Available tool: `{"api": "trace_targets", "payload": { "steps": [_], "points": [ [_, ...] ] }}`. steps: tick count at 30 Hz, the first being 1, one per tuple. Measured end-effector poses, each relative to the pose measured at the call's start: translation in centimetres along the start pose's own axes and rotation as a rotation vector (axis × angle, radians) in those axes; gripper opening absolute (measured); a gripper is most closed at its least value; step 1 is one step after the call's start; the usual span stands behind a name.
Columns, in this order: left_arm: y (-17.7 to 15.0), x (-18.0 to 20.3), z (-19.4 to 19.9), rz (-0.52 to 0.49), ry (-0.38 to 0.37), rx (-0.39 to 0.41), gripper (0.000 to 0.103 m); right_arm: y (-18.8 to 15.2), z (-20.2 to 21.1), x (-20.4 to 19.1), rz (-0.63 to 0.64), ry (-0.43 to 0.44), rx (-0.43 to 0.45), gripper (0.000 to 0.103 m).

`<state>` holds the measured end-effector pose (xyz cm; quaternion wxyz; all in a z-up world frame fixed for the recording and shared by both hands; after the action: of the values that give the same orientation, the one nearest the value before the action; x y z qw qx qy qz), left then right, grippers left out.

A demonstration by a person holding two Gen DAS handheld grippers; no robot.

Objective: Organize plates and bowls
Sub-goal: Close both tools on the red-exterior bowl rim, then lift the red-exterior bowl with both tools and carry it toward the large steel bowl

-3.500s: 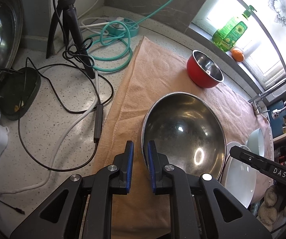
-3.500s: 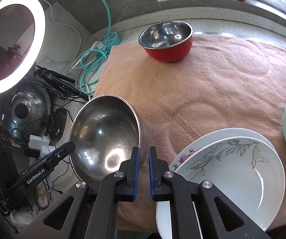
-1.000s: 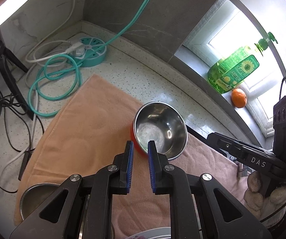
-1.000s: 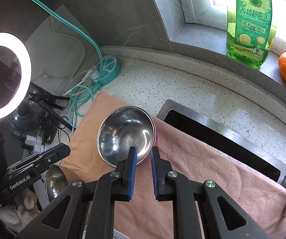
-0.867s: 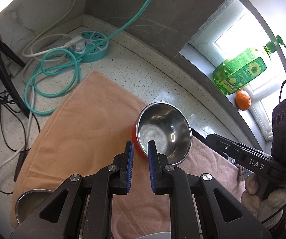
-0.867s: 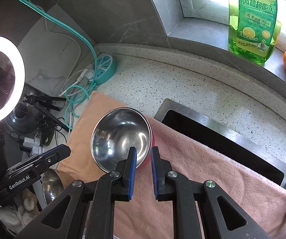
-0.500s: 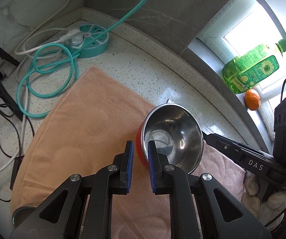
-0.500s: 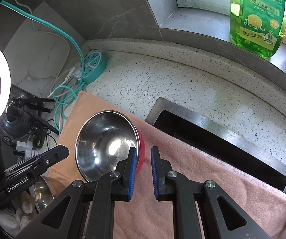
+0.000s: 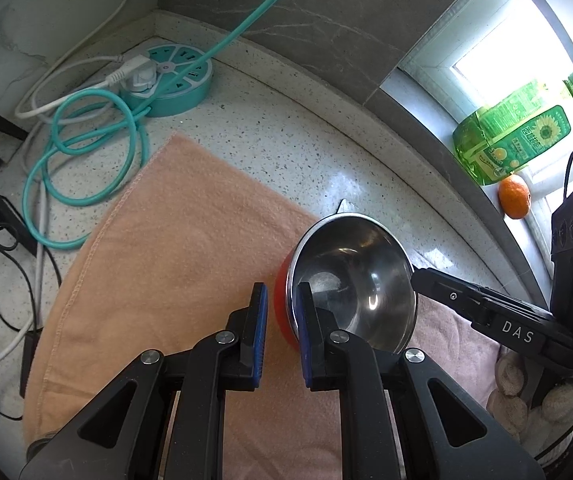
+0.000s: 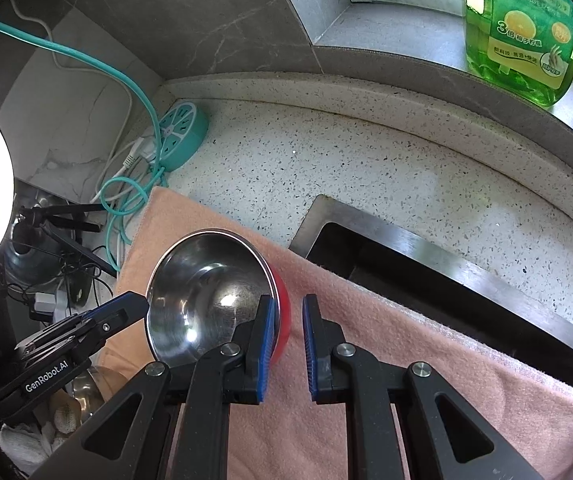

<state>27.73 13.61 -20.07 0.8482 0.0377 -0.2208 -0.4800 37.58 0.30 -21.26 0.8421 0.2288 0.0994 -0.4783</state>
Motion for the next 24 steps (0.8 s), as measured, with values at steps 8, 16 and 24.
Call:
{"api": "trace_targets", "payload": {
  "steps": [8,16,24],
  "points": [
    [0.13,0.02,-0.4,-0.004,-0.006,-0.006,0.011,-0.14,-0.28,-0.19,-0.001,0.01,-0.016,0.012],
    [0.15,-0.12,-0.7,-0.003,-0.015,-0.017,0.006,-0.37,-0.47,-0.41,-0.006,0.019,-0.026,0.008],
    [0.06,-0.05,-0.84,0.001,-0.022,-0.02,0.004,-0.55,-0.57,-0.72,-0.006,0.013,-0.024,0.004]
  ]
}}
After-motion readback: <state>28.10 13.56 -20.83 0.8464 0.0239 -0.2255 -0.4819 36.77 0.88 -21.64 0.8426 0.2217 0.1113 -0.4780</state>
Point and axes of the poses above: each gripper's, at about its wrist camera, not at the fingertips, and z roughly against the way its jaws point, x to its right, y to its top, the point moved 5 cm from there along -z, roughly the way its jaws point, and after that the axes turned 3 degrees about z, right-handed, at the moved point
